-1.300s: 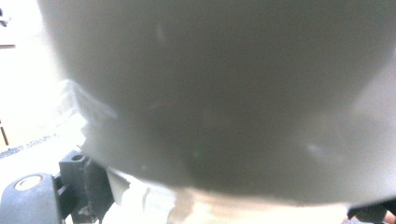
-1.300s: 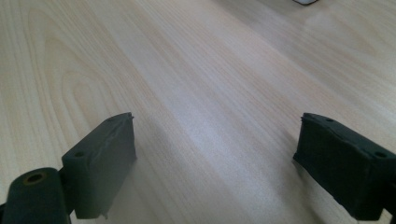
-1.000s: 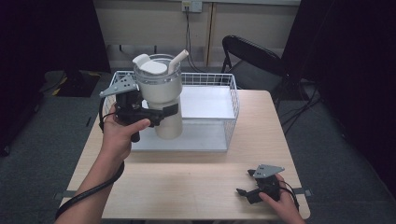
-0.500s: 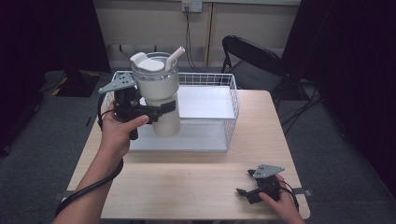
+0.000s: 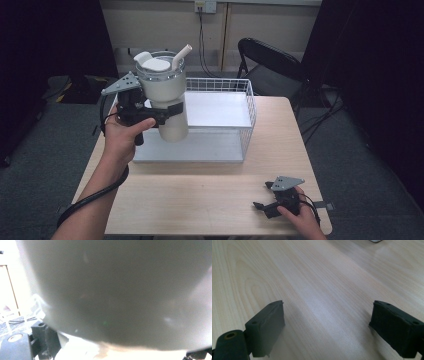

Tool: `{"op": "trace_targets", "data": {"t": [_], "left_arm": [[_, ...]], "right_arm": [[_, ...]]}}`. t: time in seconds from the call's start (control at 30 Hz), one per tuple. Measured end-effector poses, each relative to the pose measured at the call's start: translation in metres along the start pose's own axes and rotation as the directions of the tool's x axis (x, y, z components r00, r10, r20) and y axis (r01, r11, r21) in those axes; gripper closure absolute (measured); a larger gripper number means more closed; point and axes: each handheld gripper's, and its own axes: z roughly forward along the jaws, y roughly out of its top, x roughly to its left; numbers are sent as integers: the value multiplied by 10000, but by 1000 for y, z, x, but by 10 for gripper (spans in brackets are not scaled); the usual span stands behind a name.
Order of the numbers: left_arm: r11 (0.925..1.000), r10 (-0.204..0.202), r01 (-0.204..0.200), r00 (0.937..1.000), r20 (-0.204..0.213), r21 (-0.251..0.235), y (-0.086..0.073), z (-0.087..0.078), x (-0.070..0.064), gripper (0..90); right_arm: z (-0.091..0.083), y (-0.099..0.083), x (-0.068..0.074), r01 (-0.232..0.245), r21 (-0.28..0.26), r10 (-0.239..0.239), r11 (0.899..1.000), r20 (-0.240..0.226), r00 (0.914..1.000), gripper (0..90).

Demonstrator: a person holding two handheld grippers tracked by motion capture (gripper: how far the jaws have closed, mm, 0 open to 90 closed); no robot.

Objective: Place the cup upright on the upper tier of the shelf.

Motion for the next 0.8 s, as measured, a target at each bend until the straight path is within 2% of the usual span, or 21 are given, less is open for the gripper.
{"op": "trace_targets", "data": {"t": [0.2,0.7,0.73,0.8], "left_arm": [[10000,2,-3,9999,-111,-57,4,0,4,100],[9999,2,-7,9993,-386,-127,29,3,9,100],[9998,-105,97,9991,-412,-187,29,4,9,100],[9999,-7,1,9990,-449,-141,30,5,11,100]], "right_arm": [[0,0,0,-3,1,3,10000,0,10000,112],[1,1,0,-11,22,11,10000,15,10000,105],[1,1,0,-12,24,12,10000,14,10000,105],[1,1,0,-10,24,10,10000,14,10000,105]]}}
